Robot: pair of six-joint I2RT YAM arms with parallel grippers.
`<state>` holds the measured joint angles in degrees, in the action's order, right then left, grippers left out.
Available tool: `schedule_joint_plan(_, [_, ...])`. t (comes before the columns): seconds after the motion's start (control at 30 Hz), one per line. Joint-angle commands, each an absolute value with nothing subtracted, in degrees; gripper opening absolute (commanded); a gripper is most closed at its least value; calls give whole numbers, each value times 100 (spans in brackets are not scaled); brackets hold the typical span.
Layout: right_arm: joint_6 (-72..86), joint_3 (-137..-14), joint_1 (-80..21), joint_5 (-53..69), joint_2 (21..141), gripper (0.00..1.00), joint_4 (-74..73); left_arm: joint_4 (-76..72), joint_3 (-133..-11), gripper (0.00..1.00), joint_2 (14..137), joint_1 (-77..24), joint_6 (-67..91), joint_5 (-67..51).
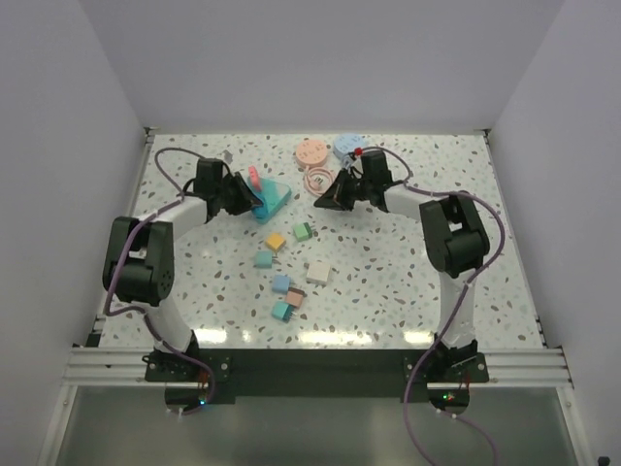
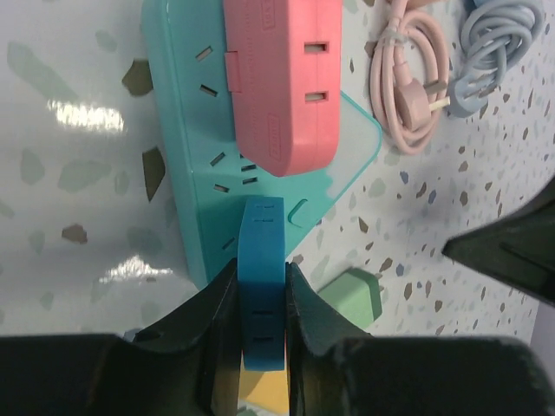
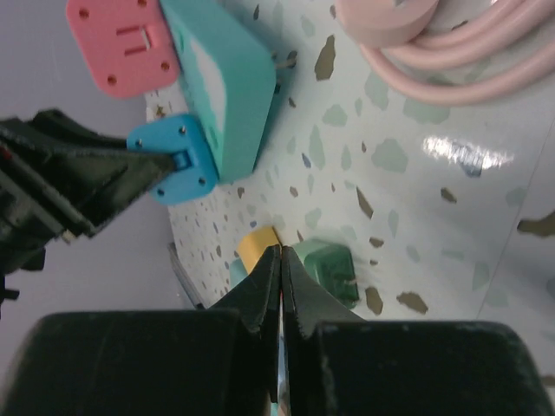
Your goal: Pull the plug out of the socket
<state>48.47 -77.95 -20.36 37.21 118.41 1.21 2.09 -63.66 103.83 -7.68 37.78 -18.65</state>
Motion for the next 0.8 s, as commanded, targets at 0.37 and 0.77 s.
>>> schedule_joint_plan(0.37, [5414, -8711, -2575, 3973, 13403, 0, 809, -404, -5045, 0, 9009, -738, 3727, -1951])
schedule_joint_plan(0.77, [5027, -5498, -3023, 4095, 11955, 0, 1239, -589, -4711, 0, 8965, -738, 3507, -2495])
